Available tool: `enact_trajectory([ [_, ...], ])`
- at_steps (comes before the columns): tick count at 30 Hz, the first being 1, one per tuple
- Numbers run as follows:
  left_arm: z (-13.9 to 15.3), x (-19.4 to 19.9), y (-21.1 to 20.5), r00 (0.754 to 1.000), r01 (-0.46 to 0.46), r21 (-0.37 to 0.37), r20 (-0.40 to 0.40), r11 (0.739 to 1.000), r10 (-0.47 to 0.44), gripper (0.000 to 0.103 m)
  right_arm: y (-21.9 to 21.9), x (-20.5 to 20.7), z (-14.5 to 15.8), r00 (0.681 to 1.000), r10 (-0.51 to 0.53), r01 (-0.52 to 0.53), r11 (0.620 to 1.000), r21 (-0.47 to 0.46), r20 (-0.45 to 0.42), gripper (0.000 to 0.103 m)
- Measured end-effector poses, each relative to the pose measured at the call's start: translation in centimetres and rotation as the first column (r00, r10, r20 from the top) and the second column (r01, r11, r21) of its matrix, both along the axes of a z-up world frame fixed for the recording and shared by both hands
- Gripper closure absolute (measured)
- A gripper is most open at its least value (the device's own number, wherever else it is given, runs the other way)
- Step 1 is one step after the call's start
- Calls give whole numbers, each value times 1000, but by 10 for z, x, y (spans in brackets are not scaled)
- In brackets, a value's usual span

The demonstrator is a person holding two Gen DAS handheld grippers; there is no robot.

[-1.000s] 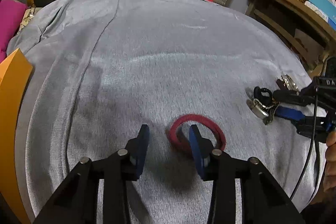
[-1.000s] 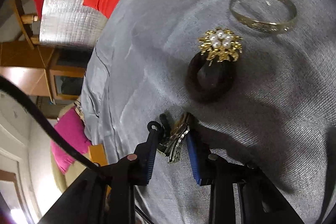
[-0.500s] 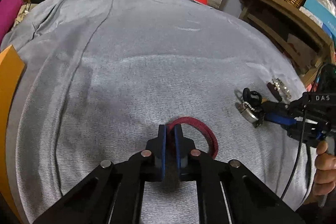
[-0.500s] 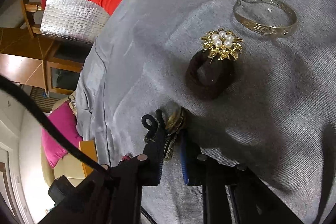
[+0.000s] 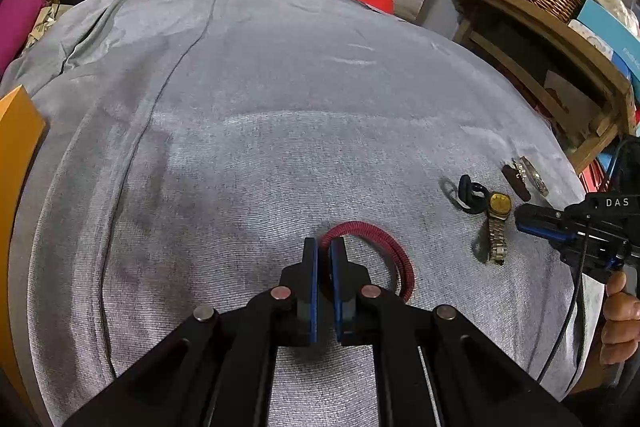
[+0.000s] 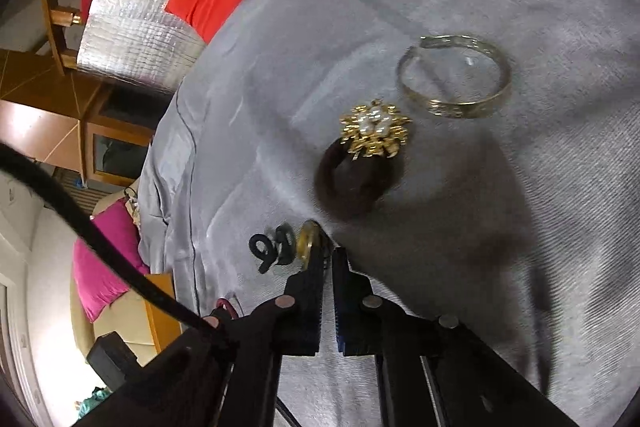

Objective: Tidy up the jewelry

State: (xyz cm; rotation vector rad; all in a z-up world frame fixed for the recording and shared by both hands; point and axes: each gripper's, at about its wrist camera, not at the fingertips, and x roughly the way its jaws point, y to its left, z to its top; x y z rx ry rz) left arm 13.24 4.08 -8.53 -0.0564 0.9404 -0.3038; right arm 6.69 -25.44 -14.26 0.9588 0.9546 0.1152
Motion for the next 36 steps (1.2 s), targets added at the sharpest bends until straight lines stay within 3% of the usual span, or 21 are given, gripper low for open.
enact_trajectory([
  [5, -3, 5, -2, 1000, -11, -2, -18, 1000, 11, 97, 8, 3, -4, 998, 67, -67, 994, 84, -6, 91],
  [6, -3, 6, -2, 1000, -13, -4, -21, 1000, 13, 97, 12, 5, -5, 997, 80, -79, 993, 88, -18, 87],
  [7, -4, 7, -3, 1000, -14, -6, -23, 1000, 14, 97, 15, 5, -6, 996, 83, -80, 993, 87, -28, 74],
  [8, -4, 7, -3, 1000, -14, -5, -23, 1000, 14, 97, 16, 5, -6, 996, 81, -78, 993, 89, -27, 67],
  [9, -4, 7, -4, 1000, -11, -1, -22, 1000, 11, 97, 19, 5, -5, 997, 79, -76, 993, 88, -22, 65],
  [18, -7, 5, -3, 1000, -5, -13, -31, 1000, 5, 97, 43, 17, 4, 997, 77, -78, 996, -34, -15, 64],
  [21, -8, 4, -1, 999, -3, -24, -34, 1000, 2, 95, 51, 18, 8, 997, 76, -77, 991, -114, -12, 65],
  [28, -6, -2, -2, 1000, 0, -37, -31, 999, -1, 93, 78, 18, 21, 994, 108, -102, 917, -386, -5, 88],
  [32, -3, -4, 1, 1000, -13, -49, -25, 999, 12, 93, 75, 11, 26, 992, 124, -105, 907, -408, 21, 95],
  [36, 0, -5, 3, 1000, -17, -57, -10, 998, 17, 94, 63, 2, 29, 991, 130, -109, 928, -356, 35, 97],
])
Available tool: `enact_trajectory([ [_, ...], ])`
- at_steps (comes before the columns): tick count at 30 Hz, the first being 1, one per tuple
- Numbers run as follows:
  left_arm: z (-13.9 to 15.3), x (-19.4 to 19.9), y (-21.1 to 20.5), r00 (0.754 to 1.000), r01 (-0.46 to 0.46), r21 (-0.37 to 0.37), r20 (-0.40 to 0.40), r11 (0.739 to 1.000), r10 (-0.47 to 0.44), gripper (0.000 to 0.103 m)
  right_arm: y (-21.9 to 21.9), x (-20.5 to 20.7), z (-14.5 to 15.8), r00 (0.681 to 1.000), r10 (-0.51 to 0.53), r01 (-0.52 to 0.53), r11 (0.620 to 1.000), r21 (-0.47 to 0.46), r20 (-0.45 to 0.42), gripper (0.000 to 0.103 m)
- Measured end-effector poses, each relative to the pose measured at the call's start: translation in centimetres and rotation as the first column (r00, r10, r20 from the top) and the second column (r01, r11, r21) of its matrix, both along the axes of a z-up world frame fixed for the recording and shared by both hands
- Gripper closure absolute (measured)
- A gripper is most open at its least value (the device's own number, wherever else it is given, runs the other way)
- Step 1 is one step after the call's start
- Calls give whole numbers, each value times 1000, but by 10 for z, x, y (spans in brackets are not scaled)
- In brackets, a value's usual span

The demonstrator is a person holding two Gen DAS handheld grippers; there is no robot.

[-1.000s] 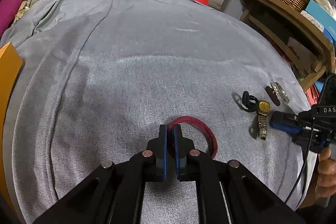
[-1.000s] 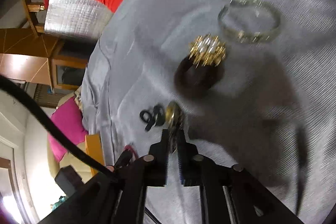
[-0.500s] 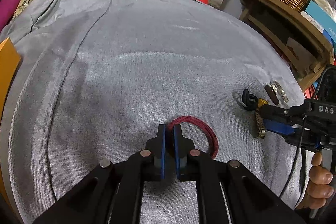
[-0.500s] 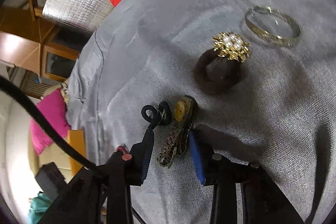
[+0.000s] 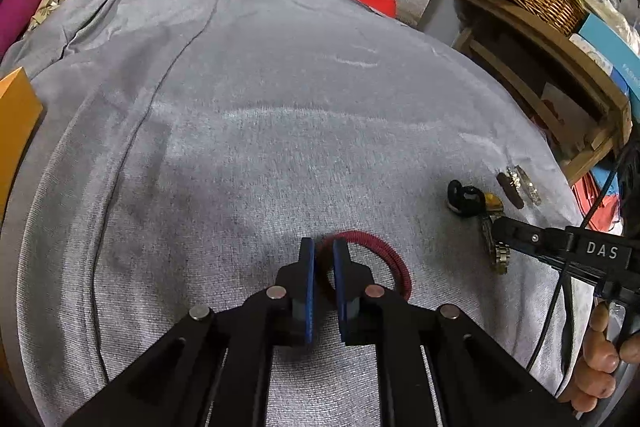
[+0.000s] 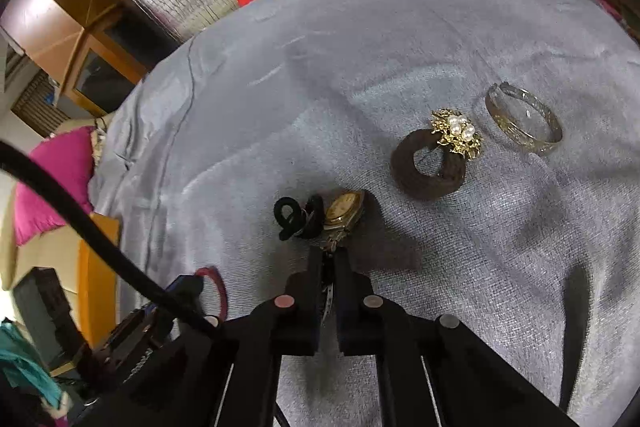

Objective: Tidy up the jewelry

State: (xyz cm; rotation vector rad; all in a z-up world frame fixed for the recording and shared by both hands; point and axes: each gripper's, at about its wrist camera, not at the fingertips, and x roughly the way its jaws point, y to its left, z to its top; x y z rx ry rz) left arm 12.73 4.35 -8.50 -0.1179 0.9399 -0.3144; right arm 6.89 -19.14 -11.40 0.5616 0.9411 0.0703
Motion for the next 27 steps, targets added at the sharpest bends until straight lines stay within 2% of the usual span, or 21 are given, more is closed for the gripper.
enact_trajectory([
  [10, 10, -1, 5, 1000, -4, -31, 21, 1000, 4, 95, -22, -13, 7, 1000, -6, 5, 996, 85, 9, 97],
  [17, 1, 2, 10, 998, 16, -52, -57, 999, -19, 93, -34, -20, 4, 1000, -19, 20, 995, 95, -7, 97],
  [19, -1, 2, 10, 997, 24, -76, -74, 997, -30, 84, -34, -20, 2, 1000, -11, 13, 995, 94, -15, 97],
  [21, -1, 3, 6, 997, 26, -71, -72, 997, -31, 60, -32, -18, -1, 999, -3, 6, 995, 98, -32, 97],
  [25, 2, 1, -2, 998, 37, -31, -44, 999, -38, 51, -30, -16, -8, 998, 15, -7, 992, 126, -63, 97],
  [27, 3, 0, -7, 998, 50, -34, -36, 998, -51, 42, -30, -16, -9, 998, 19, -10, 991, 131, -67, 97],
])
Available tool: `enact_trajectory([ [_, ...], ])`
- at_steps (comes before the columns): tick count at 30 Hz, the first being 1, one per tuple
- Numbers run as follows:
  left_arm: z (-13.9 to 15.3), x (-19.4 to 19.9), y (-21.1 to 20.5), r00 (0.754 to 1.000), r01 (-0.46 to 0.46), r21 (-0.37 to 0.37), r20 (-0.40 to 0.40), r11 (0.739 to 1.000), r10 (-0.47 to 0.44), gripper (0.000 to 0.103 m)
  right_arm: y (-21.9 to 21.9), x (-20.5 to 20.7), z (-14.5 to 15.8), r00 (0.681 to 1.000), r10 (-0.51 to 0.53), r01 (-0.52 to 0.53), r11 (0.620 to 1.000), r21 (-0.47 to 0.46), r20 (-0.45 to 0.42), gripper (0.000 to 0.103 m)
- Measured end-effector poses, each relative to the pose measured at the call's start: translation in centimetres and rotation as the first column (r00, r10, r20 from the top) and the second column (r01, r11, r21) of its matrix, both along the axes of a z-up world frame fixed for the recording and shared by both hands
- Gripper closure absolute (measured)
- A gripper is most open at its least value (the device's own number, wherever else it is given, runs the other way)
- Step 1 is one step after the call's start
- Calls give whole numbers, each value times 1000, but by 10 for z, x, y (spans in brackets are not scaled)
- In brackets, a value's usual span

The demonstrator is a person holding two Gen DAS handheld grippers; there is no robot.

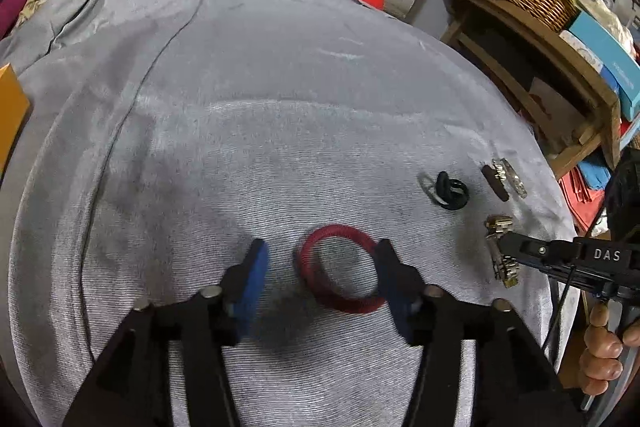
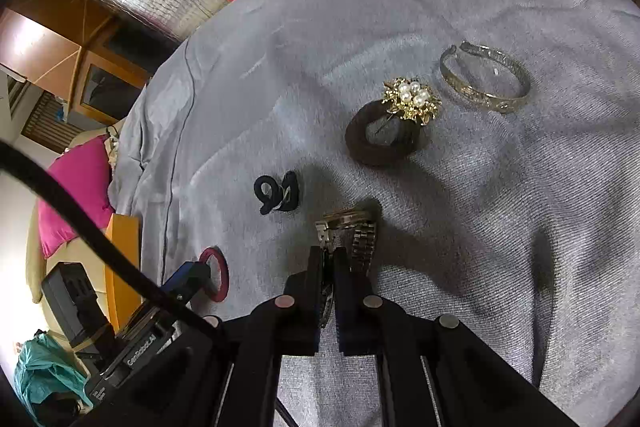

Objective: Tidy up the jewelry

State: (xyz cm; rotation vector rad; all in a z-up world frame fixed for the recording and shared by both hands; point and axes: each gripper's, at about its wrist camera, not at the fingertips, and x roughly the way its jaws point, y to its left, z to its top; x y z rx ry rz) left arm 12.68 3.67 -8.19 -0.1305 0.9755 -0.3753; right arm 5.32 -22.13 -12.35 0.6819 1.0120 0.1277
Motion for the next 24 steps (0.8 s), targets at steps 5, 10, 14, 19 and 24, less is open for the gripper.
enact_trajectory([
  [5, -1, 0, -13, 999, 54, 6, -8, 999, -54, 41, -2, 2, -3, 1000, 1, -1, 1000, 17, -13, 97],
  [10, -5, -3, -24, 997, 77, 65, 14, 995, -78, 40, 0, 2, -5, 1000, 12, -12, 1000, 18, -21, 97],
  [14, -5, -9, -28, 995, 84, 126, 45, 989, -90, 47, 3, 4, -7, 999, 24, -23, 999, 29, -39, 94],
  [19, -5, -11, -26, 992, 95, 150, 69, 984, -106, 78, 11, 6, -8, 998, 35, -35, 999, 7, -54, 93],
  [24, -3, -13, -28, 989, 117, 151, 76, 982, -129, 93, 16, 9, -8, 998, 35, -35, 999, -15, -53, 93],
])
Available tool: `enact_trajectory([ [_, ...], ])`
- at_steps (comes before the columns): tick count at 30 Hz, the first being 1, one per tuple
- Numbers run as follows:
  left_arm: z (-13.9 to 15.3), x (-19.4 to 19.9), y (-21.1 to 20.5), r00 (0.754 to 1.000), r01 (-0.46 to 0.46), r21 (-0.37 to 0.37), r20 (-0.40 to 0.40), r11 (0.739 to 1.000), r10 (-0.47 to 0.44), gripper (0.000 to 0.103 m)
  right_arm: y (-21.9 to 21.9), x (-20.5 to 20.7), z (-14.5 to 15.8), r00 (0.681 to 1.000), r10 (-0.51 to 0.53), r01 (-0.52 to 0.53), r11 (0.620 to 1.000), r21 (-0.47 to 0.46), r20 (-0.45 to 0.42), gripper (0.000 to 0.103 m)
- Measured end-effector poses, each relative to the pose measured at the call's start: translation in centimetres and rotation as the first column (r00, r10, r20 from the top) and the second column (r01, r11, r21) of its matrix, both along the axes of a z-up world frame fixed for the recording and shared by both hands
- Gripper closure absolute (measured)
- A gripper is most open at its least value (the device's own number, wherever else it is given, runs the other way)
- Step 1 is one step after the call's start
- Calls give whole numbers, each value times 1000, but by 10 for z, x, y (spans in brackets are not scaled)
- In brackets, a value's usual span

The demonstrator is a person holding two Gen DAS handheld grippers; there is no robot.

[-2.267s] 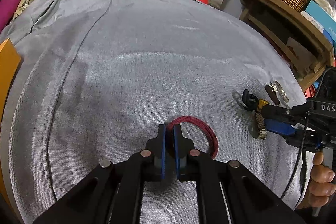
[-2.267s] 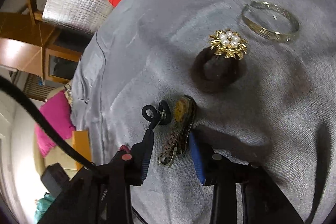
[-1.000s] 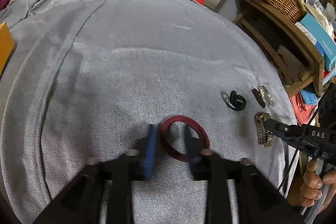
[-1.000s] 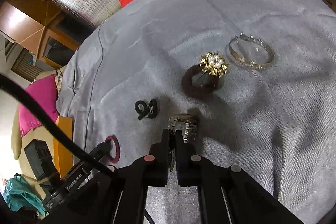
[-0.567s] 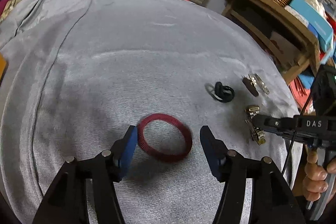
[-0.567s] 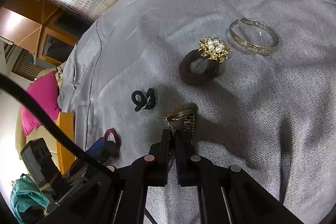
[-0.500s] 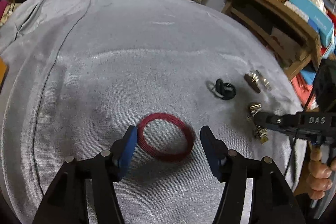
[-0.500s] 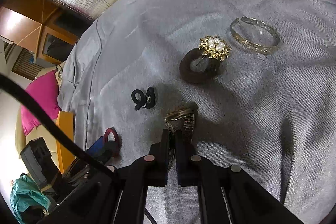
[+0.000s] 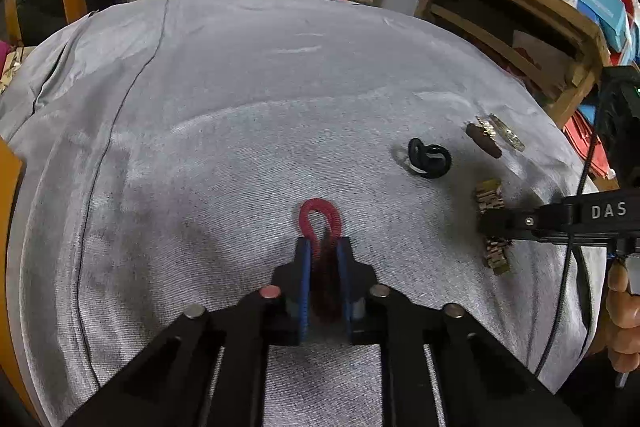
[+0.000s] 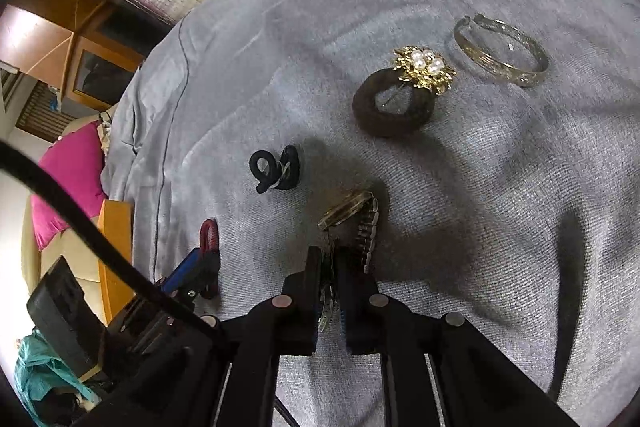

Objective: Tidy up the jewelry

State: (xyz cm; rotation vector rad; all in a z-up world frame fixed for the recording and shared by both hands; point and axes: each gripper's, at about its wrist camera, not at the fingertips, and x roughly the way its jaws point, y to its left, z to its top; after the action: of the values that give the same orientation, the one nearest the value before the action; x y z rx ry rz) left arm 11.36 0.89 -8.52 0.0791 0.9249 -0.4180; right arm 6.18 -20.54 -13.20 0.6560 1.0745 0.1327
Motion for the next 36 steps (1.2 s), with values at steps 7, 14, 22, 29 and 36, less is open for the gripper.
enact_trajectory([
  [7, 7, -2, 8, 999, -28, -35, 15, 999, 29, 94, 10, -4, 8, 998, 26, -20, 997, -80, 64, 95],
  [14, 21, -2, 20, 995, -85, -57, 54, 995, 88, 95, 13, -10, 25, 987, 37, -28, 997, -66, 155, 95],
  [22, 33, -7, 38, 982, -163, -80, 87, 983, 170, 95, 25, -15, 35, 977, 59, -49, 997, -56, 205, 95],
  [29, 54, -23, 56, 962, -220, -117, 138, 968, 235, 95, 38, -21, 43, 959, 78, -67, 996, -52, 272, 95],
  [36, 76, -55, 105, 925, -315, -205, 153, 927, 348, 95, 76, -23, 46, 942, 132, -115, 991, -73, 310, 95],
])
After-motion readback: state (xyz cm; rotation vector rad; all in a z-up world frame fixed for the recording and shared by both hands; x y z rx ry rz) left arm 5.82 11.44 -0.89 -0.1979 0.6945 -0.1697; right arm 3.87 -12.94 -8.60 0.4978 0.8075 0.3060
